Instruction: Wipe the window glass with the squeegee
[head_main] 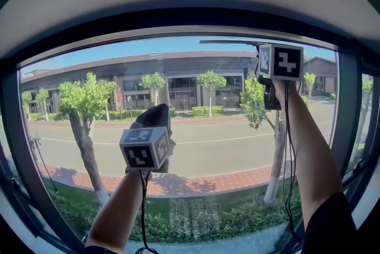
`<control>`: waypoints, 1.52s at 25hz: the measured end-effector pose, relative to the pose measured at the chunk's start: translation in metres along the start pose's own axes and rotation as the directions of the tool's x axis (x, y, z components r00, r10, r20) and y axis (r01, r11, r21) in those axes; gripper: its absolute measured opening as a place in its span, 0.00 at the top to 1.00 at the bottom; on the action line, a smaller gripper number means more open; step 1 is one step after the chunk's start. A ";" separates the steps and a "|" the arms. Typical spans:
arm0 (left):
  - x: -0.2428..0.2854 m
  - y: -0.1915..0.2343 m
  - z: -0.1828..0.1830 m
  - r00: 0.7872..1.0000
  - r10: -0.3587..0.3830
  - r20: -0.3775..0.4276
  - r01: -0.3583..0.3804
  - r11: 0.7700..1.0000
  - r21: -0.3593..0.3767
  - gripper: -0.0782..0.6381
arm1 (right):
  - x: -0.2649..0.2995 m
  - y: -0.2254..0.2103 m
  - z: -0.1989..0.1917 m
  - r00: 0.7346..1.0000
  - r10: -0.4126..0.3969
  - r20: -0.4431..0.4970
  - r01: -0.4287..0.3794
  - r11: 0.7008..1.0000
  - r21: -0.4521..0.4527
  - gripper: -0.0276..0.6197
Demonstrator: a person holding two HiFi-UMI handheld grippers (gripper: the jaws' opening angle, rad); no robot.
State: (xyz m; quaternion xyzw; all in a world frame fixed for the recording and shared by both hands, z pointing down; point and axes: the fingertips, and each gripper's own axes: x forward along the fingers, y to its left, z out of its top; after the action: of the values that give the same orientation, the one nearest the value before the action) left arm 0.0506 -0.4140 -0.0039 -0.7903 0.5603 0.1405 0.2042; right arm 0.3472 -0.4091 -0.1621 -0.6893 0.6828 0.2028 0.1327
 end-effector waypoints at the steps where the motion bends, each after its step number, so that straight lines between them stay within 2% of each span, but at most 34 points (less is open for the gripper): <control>1: 0.002 0.001 0.011 1.000 0.008 0.026 -0.008 1.000 0.005 0.89 | 0.000 0.000 0.000 1.000 0.002 -0.001 -0.002 1.000 -0.001 0.76; 5: 0.007 0.004 0.055 0.992 0.037 0.124 -0.038 0.999 0.008 0.89 | 0.001 -0.001 -0.002 1.000 0.005 -0.007 -0.005 1.000 -0.004 0.76; 10: 0.003 0.004 0.073 0.984 0.050 0.171 -0.050 0.999 -0.004 0.89 | -0.004 0.000 -0.009 1.000 0.014 -0.010 -0.014 1.000 -0.006 0.75; 17: 0.002 0.001 0.075 0.987 0.038 0.155 -0.036 0.999 -0.018 0.89 | -0.008 0.002 -0.014 1.000 0.019 -0.006 -0.019 1.000 0.006 0.76; 22: 0.001 0.011 0.073 0.991 0.051 0.124 -0.043 0.997 -0.065 0.89 | -0.011 0.004 -0.020 1.000 0.016 -0.006 -0.016 1.000 0.010 0.76; 38: -0.005 -0.003 0.052 0.996 0.036 0.084 -0.031 0.998 -0.059 0.89 | -0.026 0.007 -0.042 0.999 0.031 -0.023 -0.031 0.999 0.010 0.76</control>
State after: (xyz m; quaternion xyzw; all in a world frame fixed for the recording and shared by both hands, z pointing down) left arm 0.0525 -0.3838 -0.0470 -0.7798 0.5598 0.1937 0.2026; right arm 0.3444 -0.4057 -0.1124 -0.6803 0.6958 0.1936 0.1248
